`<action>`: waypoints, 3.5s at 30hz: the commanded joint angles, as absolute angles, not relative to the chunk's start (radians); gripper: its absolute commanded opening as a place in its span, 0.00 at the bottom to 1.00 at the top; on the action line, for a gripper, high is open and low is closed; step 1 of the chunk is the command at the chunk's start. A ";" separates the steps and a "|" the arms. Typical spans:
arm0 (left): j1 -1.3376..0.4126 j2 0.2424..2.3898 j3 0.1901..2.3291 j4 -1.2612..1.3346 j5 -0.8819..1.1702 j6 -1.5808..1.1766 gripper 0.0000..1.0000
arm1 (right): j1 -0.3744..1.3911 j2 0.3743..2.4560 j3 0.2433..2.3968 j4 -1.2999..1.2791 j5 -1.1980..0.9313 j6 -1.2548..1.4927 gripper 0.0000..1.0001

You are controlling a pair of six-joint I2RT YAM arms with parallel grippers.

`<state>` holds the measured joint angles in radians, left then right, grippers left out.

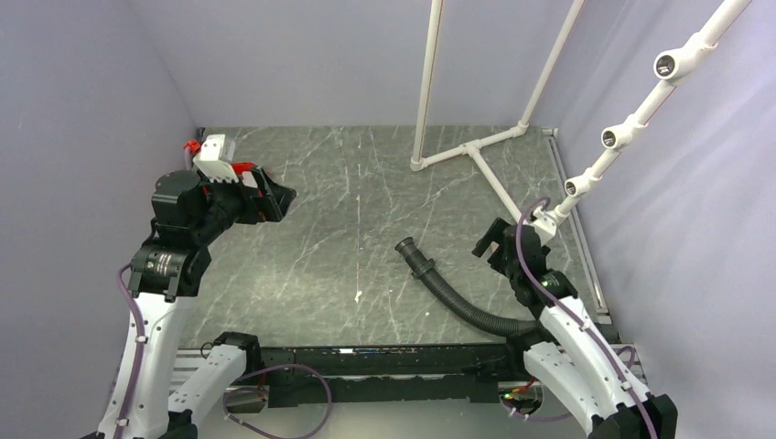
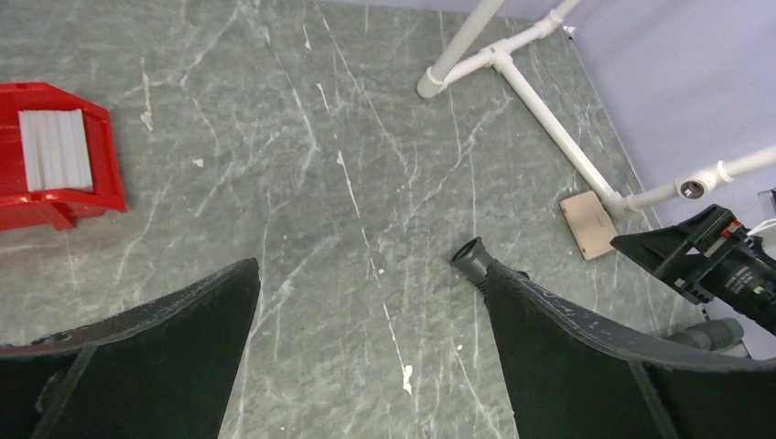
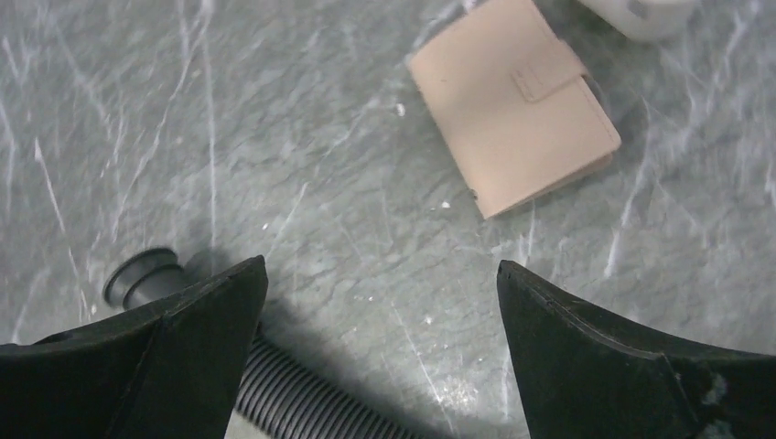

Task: Put the credit cards into the card holder
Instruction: Pick up the card holder from the center of the board.

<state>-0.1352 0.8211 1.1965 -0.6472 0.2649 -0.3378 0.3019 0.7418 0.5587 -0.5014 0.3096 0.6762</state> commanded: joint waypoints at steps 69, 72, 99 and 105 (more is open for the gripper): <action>-0.321 1.411 1.290 -0.349 0.630 -0.415 0.94 | 0.012 1.159 0.359 0.096 0.299 0.903 0.80; -0.337 1.392 1.243 -0.343 0.615 -0.380 0.93 | 0.012 1.166 0.306 0.214 0.303 0.963 0.73; -0.289 1.414 1.251 -0.374 0.603 -0.372 0.87 | 0.448 1.199 0.535 0.372 0.276 0.247 0.00; -0.221 1.484 1.250 -0.336 0.732 -0.496 0.82 | 0.574 1.286 0.644 0.347 0.301 0.111 0.00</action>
